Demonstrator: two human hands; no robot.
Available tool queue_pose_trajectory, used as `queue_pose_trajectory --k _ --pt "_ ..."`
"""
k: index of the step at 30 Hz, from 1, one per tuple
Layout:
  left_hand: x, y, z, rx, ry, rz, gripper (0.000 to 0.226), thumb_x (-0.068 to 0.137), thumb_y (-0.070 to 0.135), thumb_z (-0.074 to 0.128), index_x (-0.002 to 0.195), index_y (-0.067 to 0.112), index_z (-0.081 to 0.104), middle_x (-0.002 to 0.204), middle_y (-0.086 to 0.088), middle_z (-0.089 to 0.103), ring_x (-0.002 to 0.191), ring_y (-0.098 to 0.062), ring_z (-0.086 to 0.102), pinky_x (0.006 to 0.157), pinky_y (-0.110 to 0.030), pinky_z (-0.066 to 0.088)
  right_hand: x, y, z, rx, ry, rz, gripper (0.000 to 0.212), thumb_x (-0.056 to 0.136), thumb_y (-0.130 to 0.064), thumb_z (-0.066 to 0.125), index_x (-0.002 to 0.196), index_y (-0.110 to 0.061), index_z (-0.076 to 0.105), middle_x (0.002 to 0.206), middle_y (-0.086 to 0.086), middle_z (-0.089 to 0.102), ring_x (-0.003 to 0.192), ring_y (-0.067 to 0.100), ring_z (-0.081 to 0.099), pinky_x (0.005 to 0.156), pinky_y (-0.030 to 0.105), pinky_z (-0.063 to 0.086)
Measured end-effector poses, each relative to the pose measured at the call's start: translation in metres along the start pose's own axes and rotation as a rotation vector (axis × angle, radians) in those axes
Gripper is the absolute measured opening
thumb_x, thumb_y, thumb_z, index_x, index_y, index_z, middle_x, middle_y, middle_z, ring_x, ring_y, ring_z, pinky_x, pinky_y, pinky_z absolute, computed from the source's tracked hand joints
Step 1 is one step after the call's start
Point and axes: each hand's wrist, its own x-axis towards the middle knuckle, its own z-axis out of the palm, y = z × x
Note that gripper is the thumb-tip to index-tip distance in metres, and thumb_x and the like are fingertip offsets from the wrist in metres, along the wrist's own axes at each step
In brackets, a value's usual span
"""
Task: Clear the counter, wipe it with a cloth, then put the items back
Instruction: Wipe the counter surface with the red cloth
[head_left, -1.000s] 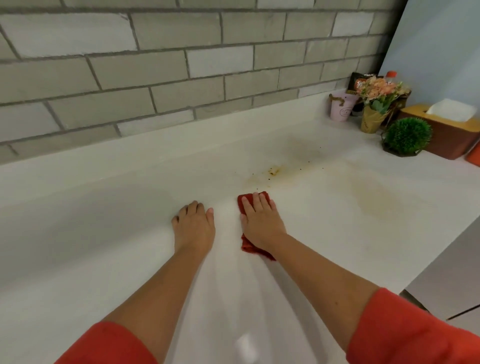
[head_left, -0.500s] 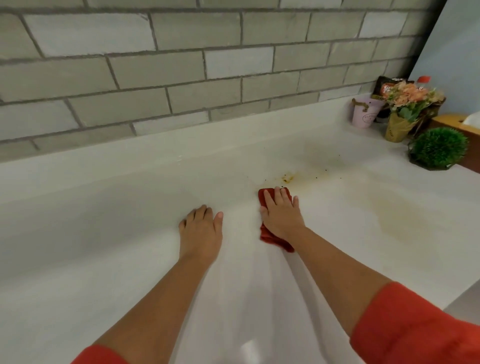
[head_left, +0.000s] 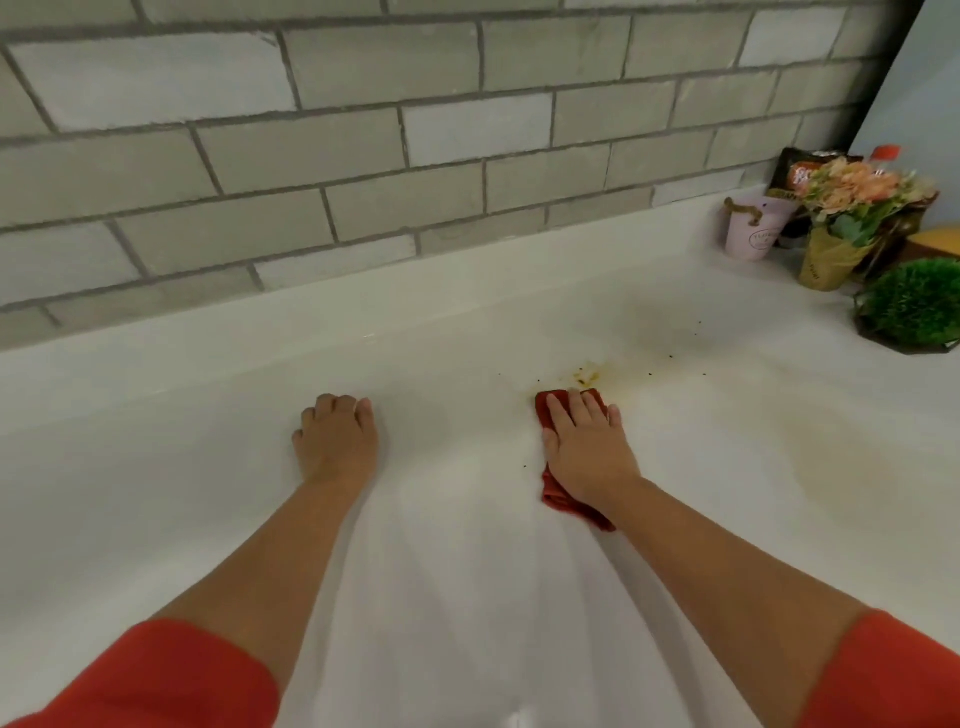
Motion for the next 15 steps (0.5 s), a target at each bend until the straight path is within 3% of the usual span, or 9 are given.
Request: queue_pose_trajectory --k 5,9,12,15 --pt "0.002 0.017 0.019 -0.025 0.005 0.056 0.04 0.1 0.027 0.028 0.125 0.007 0.053 0.135 -0.01 0.046 0.125 -0.029 0.039 0.104 -0.038 0.029 0.012 -0.05 0.01 0.014 -0.003 -0.167 0.055 0.099 -0.036 0.007 0.151 -0.017 0.005 0.159 0.008 0.003 0.147 0.023 -0.001 0.119 0.038 -0.006" --pt "0.003 0.015 0.021 -0.036 0.021 0.063 0.039 0.1 0.026 0.028 0.122 0.008 0.055 0.131 -0.009 0.049 0.121 -0.028 0.042 0.102 -0.037 0.03 -0.035 -0.032 0.011 0.061 -0.002 -0.405 0.087 0.072 -0.049 -0.018 0.151 -0.024 0.009 0.16 0.0 0.004 0.147 0.015 -0.001 0.113 0.027 -0.013" --pt "0.002 0.015 0.021 -0.019 0.025 0.071 0.038 0.1 0.026 0.028 0.123 0.008 0.053 0.131 -0.009 0.048 0.122 -0.027 0.041 0.103 -0.037 0.029 -0.02 -0.005 0.007 0.062 0.019 -0.318 0.09 0.069 -0.049 -0.017 0.151 -0.026 0.013 0.159 -0.003 0.008 0.147 0.014 0.004 0.117 0.03 -0.005" --pt "0.003 0.015 0.022 -0.012 0.028 0.075 0.038 0.1 0.027 0.028 0.125 0.009 0.052 0.132 -0.008 0.048 0.124 -0.026 0.04 0.103 -0.037 0.027 0.031 0.002 0.001 0.018 0.073 -0.146 0.061 0.094 -0.041 0.006 0.15 -0.018 0.018 0.157 0.005 0.016 0.146 0.02 0.011 0.118 0.036 0.003"
